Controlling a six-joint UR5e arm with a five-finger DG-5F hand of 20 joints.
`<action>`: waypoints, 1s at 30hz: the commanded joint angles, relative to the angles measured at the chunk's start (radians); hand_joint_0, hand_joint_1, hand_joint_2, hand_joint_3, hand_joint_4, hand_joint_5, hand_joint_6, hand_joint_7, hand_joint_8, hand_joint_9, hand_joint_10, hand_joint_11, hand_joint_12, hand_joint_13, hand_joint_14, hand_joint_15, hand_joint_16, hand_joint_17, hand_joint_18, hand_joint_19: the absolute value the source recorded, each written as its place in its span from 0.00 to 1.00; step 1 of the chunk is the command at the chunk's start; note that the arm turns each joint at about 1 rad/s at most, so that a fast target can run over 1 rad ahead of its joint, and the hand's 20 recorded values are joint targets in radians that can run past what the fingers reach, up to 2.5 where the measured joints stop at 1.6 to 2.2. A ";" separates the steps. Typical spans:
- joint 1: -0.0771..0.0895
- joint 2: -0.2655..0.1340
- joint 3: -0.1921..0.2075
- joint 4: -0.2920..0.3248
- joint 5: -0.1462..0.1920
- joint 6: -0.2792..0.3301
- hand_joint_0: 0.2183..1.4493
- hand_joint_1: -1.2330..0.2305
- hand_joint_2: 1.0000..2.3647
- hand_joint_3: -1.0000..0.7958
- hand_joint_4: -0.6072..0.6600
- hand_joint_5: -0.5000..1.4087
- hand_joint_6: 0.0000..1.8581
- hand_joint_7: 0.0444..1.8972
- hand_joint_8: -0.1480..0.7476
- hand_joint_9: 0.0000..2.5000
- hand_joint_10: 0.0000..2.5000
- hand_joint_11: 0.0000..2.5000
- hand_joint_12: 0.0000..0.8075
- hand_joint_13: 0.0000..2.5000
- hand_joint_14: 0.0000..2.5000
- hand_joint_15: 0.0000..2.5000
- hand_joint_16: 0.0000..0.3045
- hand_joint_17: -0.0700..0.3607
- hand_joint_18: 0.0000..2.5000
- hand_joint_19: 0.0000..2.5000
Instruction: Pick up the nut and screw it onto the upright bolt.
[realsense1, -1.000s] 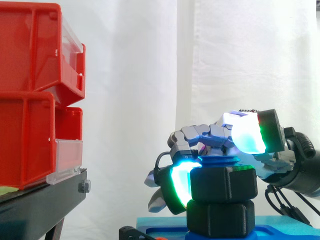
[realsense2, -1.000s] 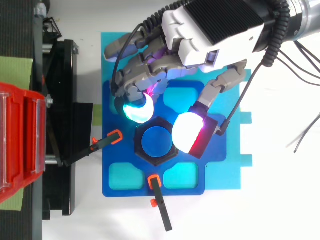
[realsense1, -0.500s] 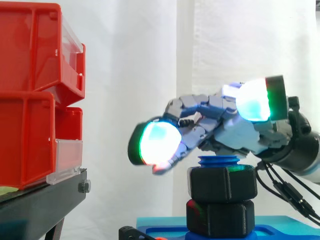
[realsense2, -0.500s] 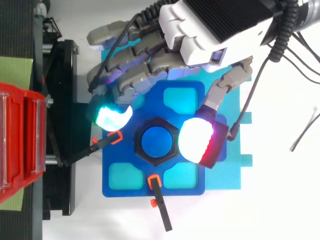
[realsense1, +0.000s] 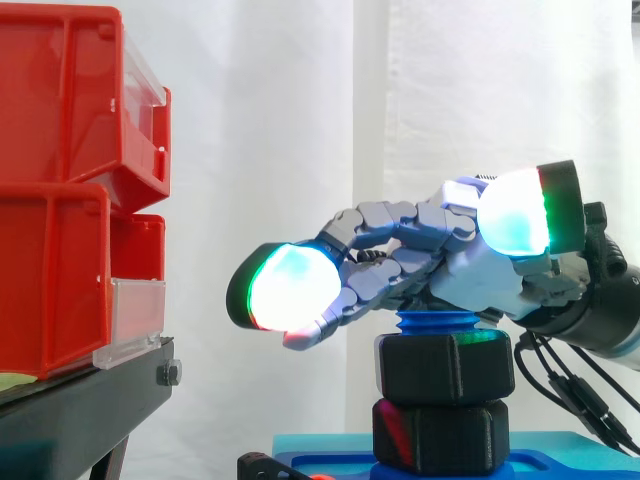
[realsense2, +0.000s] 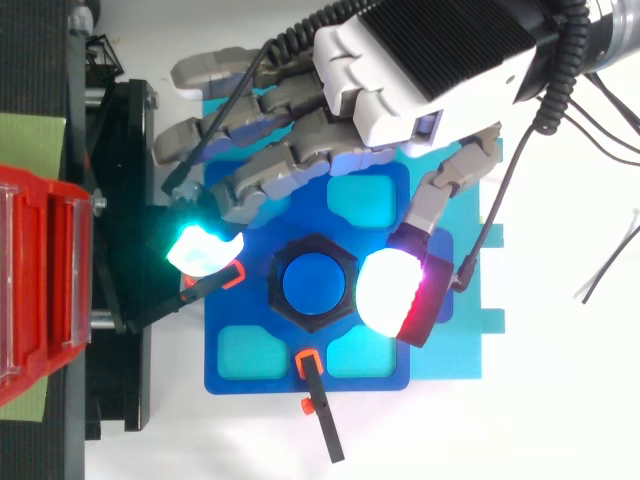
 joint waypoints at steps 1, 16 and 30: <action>0.001 0.000 -0.024 0.011 0.014 -0.004 0.17 0.73 0.00 0.28 0.60 0.17 0.27 0.31 0.40 0.13 0.00 0.00 0.41 0.01 0.00 0.00 0.14 0.38 0.00 0.00; 0.003 -0.001 -0.047 0.040 0.026 -0.004 0.17 0.75 0.00 0.28 0.64 0.19 0.27 0.53 0.43 0.13 0.00 0.00 0.42 0.01 0.00 0.00 0.14 0.38 0.00 0.00; 0.003 0.000 -0.049 0.032 0.025 -0.013 0.16 0.79 0.00 0.28 0.65 0.21 0.27 0.62 0.45 0.13 0.00 0.00 0.44 0.02 0.00 0.00 0.15 0.40 0.00 0.00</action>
